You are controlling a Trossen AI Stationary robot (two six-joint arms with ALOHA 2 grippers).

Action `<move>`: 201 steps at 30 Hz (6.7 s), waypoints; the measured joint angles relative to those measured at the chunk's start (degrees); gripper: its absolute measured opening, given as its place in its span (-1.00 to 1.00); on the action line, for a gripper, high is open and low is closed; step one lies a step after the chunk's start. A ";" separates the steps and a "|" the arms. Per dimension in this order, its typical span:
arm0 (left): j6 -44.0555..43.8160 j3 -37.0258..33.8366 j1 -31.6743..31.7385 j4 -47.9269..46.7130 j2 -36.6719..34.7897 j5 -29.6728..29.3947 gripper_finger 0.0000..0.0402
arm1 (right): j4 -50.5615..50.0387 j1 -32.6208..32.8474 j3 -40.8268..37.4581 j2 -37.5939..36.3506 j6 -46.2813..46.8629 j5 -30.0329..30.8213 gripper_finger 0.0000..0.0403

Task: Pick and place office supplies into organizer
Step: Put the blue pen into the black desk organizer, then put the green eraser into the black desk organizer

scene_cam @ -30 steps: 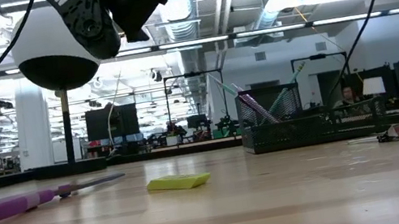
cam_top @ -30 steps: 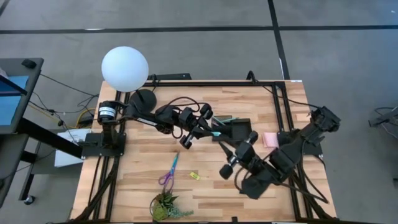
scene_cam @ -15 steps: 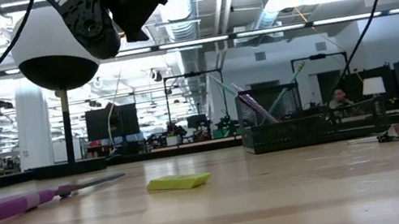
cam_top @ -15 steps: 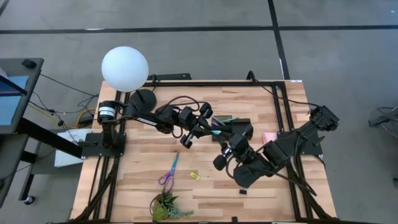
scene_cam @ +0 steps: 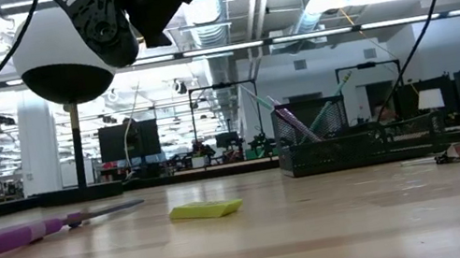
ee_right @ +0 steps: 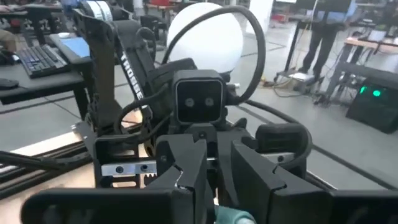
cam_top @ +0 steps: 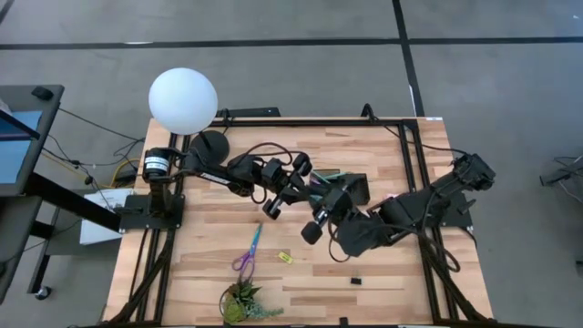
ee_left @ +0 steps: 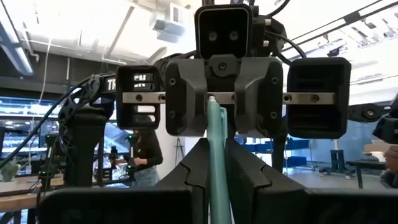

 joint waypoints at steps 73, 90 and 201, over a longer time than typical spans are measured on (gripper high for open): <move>11.34 0.08 0.71 -3.58 -0.85 -11.67 -0.40 | -17.60 2.02 -0.02 0.02 11.86 14.62 -0.83; -4.25 -2.08 12.16 -0.64 -10.43 1.23 -0.34 | -55.76 5.42 -5.88 0.51 58.00 2.08 -0.83; 3.97 -16.28 -3.60 -16.77 -22.05 7.21 -0.64 | -20.05 13.58 -7.19 -13.72 0.49 3.79 -0.36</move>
